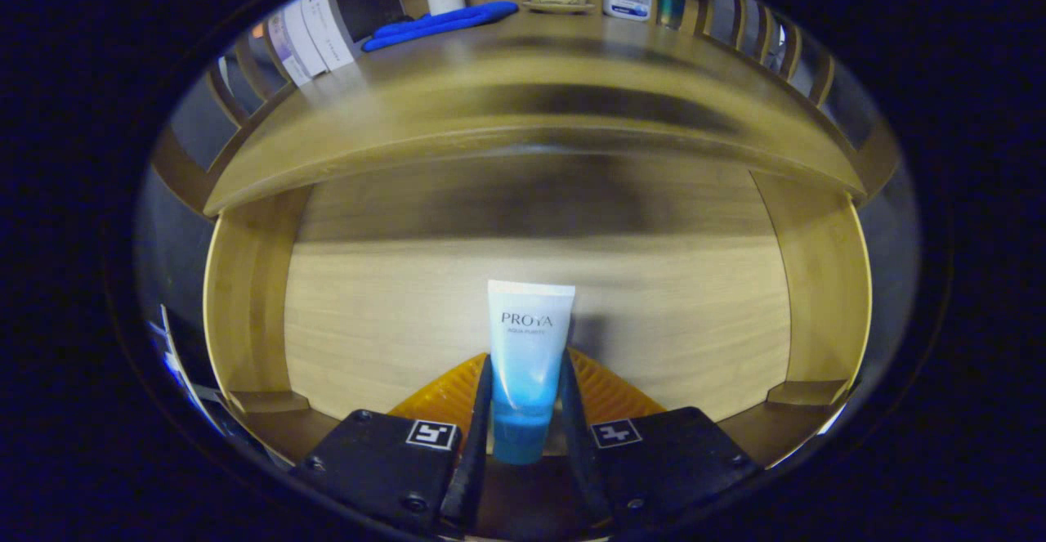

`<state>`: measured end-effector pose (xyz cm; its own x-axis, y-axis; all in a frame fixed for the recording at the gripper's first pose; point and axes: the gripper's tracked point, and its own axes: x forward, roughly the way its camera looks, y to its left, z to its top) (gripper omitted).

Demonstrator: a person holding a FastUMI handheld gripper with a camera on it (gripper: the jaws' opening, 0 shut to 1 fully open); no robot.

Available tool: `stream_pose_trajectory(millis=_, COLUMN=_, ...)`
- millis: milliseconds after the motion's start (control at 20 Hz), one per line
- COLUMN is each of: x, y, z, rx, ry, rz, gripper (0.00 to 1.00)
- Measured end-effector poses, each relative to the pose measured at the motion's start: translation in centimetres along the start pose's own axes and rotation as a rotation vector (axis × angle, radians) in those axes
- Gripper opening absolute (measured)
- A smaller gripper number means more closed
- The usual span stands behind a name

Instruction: Pull open the drawer, take out the items inside it, and place them on the countertop above the cabinet.

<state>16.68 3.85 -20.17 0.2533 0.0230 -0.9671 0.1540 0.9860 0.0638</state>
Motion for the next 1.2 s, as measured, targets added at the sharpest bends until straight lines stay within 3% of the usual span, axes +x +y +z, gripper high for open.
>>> stream_pose_trajectory(millis=750, x=-9.1, y=2.0, z=5.9, rx=-0.049, ry=-0.177, rz=0.06, gripper=0.46)
stream_pose_trajectory(millis=1200, x=-9.7, y=5.9, z=10.4, rx=-0.079, ry=-0.22, rz=0.024, gripper=0.46)
